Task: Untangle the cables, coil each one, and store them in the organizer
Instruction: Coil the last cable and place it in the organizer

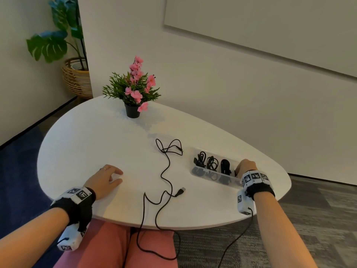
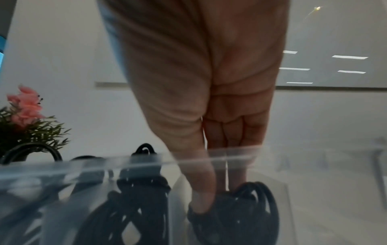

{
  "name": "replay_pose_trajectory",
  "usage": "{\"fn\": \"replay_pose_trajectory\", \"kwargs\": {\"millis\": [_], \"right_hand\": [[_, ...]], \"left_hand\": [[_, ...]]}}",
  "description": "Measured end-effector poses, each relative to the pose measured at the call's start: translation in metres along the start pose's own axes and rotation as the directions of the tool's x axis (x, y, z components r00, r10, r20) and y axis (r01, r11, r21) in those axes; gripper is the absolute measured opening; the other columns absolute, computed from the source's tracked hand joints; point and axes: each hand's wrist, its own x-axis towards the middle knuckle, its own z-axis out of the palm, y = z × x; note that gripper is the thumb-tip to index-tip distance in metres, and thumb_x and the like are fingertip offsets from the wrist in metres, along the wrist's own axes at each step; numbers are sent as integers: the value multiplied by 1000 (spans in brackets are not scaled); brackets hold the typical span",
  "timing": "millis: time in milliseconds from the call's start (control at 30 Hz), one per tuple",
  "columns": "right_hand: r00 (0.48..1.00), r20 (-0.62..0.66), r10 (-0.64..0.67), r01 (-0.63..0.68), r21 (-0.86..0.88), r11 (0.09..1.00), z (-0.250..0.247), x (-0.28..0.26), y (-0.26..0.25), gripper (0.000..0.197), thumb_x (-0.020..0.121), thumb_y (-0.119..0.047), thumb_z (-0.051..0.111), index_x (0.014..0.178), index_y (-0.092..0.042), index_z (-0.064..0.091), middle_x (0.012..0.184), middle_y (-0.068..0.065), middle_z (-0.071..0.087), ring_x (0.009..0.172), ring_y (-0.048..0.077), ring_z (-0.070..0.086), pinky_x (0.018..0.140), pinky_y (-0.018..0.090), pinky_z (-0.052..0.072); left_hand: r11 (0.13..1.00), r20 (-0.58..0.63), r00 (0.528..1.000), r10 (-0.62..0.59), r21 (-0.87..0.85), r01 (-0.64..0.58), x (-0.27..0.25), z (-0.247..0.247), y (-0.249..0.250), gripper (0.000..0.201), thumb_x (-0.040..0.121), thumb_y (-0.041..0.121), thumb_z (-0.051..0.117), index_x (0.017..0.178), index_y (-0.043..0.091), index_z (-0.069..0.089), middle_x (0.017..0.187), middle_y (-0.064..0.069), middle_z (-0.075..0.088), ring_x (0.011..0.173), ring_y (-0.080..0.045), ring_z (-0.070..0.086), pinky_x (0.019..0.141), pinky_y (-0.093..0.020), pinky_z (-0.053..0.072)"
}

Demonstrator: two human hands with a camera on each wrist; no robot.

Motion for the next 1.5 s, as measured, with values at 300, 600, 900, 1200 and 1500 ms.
{"fn": "replay_pose_trajectory", "kwargs": {"millis": [300,600,900,1200,1500], "right_hand": [[994,-16,-107,106,-60,993,-11,-13,-1,16,79,-12,61,93,-11,68,93,9,69,80,28,64,82,34,53],[839,-463,-285,429,240,871,2,-131,-56,18,90,-20,55,99,-15,70,102,7,67,92,21,60,83,33,48],[742,171,-648,646,75,759,64,-188,-127,58,81,-24,70,135,-18,49,129,11,50,121,26,47,102,35,41],[797,-27,-604,571,361,737,68,-189,-119,30,86,-17,63,116,-16,65,113,6,66,98,16,60,86,19,42],[688,-134,-713,699,388,601,49,-198,-125,66,87,-28,65,145,-22,33,152,0,30,139,14,29,112,25,21]], "left_hand": [[999,67,997,-28,23,26,4,-7,5,22,91,30,55,113,25,54,119,2,44,87,-10,51,83,-25,42],[996,151,988,-20,91,6,5,-11,25,25,95,32,47,114,21,57,123,-4,50,105,-18,53,94,-28,41],[988,448,888,101,60,-143,-35,7,97,44,83,61,52,100,22,60,89,0,69,70,-11,65,82,-31,52],[970,116,986,120,-227,-92,-37,-14,94,13,89,12,57,95,8,68,85,-4,67,55,-14,64,54,-19,54],[901,-5,932,362,-254,-351,-42,-28,113,25,98,18,42,107,29,62,97,13,69,75,-7,66,76,-26,50]]}}
